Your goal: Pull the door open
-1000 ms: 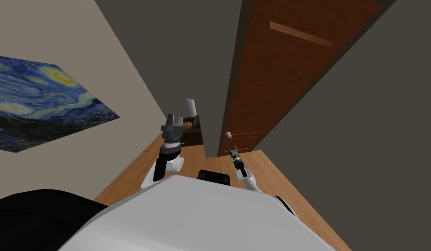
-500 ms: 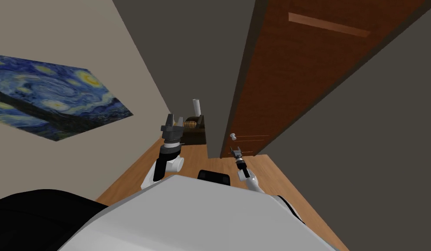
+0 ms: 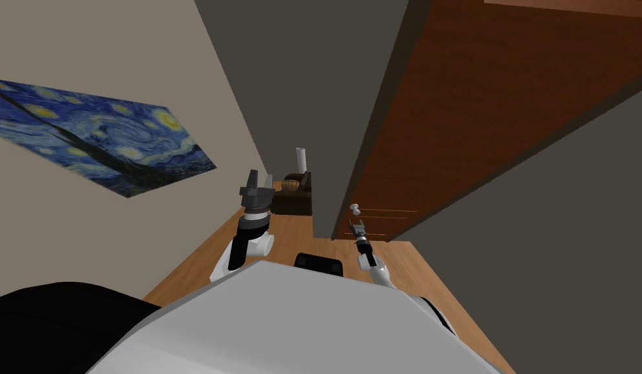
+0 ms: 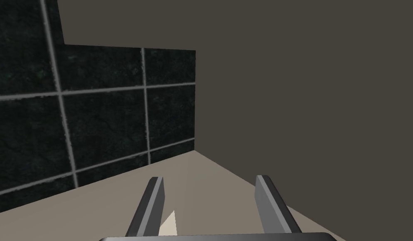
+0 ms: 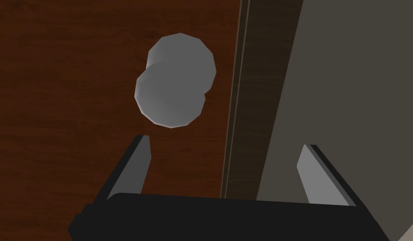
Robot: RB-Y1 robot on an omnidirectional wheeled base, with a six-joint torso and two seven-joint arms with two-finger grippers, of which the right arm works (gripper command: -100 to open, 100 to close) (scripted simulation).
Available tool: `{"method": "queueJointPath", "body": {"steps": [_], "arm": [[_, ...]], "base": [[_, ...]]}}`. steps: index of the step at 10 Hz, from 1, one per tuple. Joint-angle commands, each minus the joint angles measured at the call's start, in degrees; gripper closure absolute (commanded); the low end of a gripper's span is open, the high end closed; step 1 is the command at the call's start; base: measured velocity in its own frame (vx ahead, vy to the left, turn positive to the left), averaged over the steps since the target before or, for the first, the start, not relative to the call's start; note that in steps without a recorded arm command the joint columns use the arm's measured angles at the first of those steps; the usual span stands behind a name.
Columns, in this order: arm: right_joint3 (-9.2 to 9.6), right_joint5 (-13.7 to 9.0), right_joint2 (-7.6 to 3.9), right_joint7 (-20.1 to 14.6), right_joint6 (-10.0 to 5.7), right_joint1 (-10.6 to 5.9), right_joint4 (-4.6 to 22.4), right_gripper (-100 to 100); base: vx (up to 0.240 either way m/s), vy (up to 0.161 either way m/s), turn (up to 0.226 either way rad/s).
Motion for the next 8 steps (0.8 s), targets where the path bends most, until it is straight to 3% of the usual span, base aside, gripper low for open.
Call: {"method": "queueJointPath", "body": {"steps": [1,7,8], "arm": [[-2.21,0.17,-0.43,-0.21,0.52,0.7,-0.69,-100],[-8.61,0.47,-1.53,-0.34,0.09,1.07,0.22,-100],[-8.61,0.47,-1.53,-0.34,0.09,1.59,-1.48,-100]], "base": [[0.06,-0.002,0.282],[0.077,-0.044,0.2],[0.023,-0.039,0.045]]}}
